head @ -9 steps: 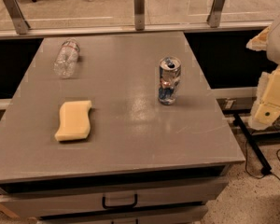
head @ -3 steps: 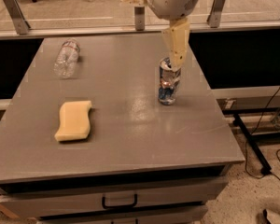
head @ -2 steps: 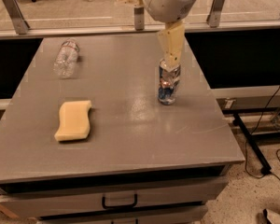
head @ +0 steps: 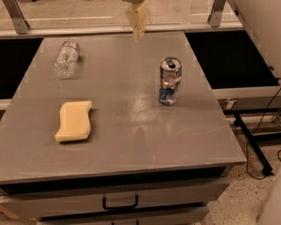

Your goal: Move water bottle near sponge

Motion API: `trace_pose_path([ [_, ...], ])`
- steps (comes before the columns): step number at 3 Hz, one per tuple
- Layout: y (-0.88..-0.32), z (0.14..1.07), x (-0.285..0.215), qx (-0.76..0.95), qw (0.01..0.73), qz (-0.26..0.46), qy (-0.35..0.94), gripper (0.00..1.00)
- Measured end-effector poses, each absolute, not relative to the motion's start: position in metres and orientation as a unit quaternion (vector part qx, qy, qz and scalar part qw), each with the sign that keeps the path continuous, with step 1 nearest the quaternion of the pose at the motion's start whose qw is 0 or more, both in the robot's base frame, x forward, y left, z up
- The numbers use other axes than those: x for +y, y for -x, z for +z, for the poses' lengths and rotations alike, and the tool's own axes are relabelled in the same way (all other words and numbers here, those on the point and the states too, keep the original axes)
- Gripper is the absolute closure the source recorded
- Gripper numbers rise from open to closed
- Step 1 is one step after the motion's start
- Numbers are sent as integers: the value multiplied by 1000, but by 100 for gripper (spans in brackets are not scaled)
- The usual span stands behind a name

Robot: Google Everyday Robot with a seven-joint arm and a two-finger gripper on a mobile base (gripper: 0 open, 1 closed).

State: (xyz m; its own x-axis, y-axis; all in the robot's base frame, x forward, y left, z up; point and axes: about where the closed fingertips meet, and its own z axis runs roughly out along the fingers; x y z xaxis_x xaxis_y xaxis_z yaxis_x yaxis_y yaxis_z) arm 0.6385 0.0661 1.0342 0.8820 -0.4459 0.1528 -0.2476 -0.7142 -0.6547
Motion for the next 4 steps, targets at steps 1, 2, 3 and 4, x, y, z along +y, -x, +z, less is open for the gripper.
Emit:
trace_pose_path([
  [1, -674, 1028, 113, 93, 327, -177, 924, 0],
  [2, -706, 1002, 134, 59, 295, -204, 932, 0],
  [3, -711, 995, 135, 59, 283, -209, 934, 0],
  [4, -711, 991, 139, 56, 277, -211, 936, 0],
])
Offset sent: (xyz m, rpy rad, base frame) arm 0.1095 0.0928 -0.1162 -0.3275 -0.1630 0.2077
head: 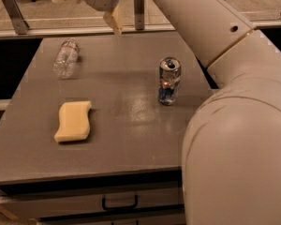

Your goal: Move water bottle near sponge

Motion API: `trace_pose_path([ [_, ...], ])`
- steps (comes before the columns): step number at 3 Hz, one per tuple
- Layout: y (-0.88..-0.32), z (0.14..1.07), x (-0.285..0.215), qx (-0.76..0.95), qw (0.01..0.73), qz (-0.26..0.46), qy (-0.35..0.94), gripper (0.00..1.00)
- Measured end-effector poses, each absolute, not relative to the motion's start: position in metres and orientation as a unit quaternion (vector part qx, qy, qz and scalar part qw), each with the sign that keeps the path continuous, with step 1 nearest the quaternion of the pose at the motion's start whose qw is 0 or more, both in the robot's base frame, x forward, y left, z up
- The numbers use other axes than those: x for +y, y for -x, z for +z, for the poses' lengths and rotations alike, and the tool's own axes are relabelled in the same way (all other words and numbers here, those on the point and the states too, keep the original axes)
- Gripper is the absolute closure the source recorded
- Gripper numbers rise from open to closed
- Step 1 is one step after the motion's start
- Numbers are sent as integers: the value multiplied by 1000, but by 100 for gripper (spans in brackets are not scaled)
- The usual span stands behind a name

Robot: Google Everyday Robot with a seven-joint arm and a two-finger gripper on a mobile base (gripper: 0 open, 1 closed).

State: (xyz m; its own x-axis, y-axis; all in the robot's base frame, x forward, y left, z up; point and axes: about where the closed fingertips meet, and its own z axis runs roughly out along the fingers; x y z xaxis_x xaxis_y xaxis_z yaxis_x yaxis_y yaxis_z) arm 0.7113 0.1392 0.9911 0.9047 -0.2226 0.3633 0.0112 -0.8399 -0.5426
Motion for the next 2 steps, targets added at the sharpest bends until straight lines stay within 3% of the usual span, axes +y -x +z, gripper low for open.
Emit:
trace_pose_path([
  [2, -735, 953, 171, 3, 221, -213, 952, 0],
])
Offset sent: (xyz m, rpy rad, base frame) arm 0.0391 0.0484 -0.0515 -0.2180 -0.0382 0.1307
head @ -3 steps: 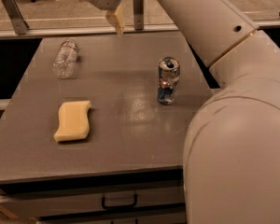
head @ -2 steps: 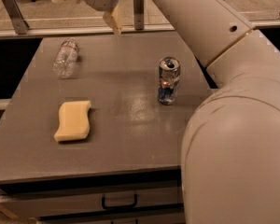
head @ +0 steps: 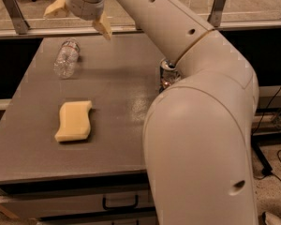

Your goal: Move water bottle near sponge

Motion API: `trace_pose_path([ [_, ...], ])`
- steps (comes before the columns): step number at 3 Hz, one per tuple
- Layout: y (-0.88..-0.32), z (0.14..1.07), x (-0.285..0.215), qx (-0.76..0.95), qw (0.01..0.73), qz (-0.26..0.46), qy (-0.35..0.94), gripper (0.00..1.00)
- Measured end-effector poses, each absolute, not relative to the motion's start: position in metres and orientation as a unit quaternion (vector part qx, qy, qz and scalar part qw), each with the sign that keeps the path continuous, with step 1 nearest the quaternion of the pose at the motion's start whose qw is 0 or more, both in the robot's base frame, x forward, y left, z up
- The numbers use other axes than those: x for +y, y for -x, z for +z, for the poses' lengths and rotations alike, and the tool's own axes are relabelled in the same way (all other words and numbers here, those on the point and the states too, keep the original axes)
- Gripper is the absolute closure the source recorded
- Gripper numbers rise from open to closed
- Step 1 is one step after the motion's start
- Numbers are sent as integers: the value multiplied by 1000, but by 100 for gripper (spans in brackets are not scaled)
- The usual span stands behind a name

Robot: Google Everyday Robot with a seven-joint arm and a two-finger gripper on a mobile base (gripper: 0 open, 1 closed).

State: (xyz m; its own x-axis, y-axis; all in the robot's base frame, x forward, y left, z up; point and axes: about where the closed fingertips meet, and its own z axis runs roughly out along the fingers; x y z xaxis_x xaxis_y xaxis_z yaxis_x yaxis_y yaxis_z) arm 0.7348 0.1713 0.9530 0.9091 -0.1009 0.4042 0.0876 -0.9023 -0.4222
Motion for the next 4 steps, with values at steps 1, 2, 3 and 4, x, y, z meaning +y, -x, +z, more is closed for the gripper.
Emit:
trace_pose_path([
  [1, -741, 929, 184, -10, 182, -207, 961, 0],
  [2, -745, 918, 203, -23, 168, -201, 965, 0],
  [3, -745, 909, 222, -38, 166, -185, 968, 0],
  [4, -743, 893, 234, -48, 163, -164, 972, 0],
])
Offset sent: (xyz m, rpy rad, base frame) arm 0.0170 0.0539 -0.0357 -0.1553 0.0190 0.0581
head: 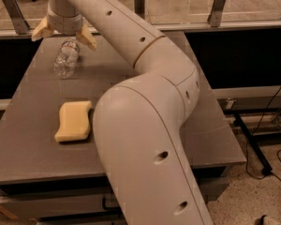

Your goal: Move water bottle near sponge

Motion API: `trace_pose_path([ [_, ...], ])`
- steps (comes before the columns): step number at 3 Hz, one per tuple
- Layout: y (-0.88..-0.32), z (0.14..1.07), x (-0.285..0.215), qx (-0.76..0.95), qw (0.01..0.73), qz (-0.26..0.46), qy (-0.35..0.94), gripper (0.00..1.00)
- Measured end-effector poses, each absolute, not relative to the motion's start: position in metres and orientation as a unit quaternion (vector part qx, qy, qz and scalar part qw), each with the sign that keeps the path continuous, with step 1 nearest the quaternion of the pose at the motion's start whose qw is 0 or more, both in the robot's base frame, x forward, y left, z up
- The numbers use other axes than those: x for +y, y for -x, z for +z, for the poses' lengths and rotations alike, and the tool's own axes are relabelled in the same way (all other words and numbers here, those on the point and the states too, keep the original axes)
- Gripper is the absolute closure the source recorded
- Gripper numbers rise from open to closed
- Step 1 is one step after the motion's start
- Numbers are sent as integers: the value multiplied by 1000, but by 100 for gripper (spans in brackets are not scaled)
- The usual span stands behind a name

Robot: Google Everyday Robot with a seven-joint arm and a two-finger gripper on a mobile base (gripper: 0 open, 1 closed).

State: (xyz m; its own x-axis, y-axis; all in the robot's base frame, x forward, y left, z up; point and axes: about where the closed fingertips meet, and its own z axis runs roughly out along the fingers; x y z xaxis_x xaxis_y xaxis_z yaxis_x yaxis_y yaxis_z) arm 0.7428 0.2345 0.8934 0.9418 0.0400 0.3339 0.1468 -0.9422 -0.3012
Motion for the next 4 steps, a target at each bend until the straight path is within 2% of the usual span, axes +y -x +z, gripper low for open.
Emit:
trace_pose_path([
  [1, -739, 877, 241, -54, 159, -142, 976, 0],
  [2, -736, 861, 244, -56, 151, -125, 979, 5],
  [3, -735, 850, 243, -55, 146, -112, 981, 23],
  [4, -732, 842, 247, -60, 146, -99, 982, 46],
])
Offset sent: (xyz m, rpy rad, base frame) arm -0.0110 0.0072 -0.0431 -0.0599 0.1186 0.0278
